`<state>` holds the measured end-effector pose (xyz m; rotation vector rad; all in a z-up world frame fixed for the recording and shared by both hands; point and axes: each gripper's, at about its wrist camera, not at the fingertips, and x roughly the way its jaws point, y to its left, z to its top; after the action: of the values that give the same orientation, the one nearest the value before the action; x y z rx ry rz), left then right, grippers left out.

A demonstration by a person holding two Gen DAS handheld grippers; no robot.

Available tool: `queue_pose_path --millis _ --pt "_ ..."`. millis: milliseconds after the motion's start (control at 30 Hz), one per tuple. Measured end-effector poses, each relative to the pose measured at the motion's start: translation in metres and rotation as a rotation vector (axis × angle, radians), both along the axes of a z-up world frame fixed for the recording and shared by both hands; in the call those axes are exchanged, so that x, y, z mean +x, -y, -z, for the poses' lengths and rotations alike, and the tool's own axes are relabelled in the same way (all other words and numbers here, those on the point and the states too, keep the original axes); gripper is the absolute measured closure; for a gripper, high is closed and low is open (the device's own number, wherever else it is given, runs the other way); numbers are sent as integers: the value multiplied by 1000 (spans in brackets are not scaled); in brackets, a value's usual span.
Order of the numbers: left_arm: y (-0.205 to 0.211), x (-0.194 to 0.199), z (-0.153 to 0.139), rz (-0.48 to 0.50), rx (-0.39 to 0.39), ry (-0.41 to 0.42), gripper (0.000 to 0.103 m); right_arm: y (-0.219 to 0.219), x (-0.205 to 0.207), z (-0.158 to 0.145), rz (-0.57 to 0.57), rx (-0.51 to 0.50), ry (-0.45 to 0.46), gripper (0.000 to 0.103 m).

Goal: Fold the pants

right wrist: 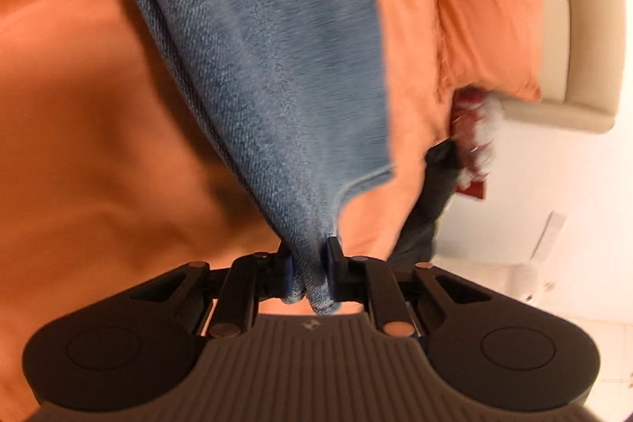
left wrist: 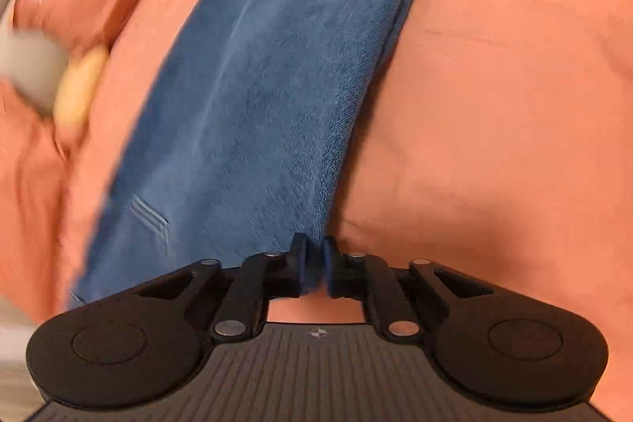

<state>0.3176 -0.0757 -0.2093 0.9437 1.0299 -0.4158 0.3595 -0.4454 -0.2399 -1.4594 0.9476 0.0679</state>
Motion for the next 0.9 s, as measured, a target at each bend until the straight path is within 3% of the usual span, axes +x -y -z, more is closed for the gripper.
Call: queue_pose_path --millis 100,133,267,333,400,500,667,833,867,900 --pt "-17 1 -16 -94 -103 9 72 2 -4 -12 70 82 -16 69" --pt "-20 -4 -20 -100 -113 25 63 2 -9 -18 79 107 -12 68" --pt "-23 -11 -28 -54 -95 91 53 -2 -19 -49 144 263 -7 68" --pt "-16 -17 -27 -19 -89 109 42 -15 -27 -61 157 344 -14 69" --pt "-12 -21 -25 12 -83 132 40 -32 -35 -69 152 422 -32 69" --pt "-1 -27 -17 67 -63 159 40 -67 -47 -75 115 513 -77 73" --pt "6 -30 -8 143 -6 217 40 -128 -58 -78 20 564 -136 78" --pt "-4 -21 -2 143 -36 212 41 -186 -72 -84 -78 650 -183 83" --pt "-5 -21 -1 145 -43 213 51 -196 -75 -85 -104 667 -195 84" --pt "-7 -21 -1 147 -54 212 70 -207 -79 -84 -130 681 -209 86"
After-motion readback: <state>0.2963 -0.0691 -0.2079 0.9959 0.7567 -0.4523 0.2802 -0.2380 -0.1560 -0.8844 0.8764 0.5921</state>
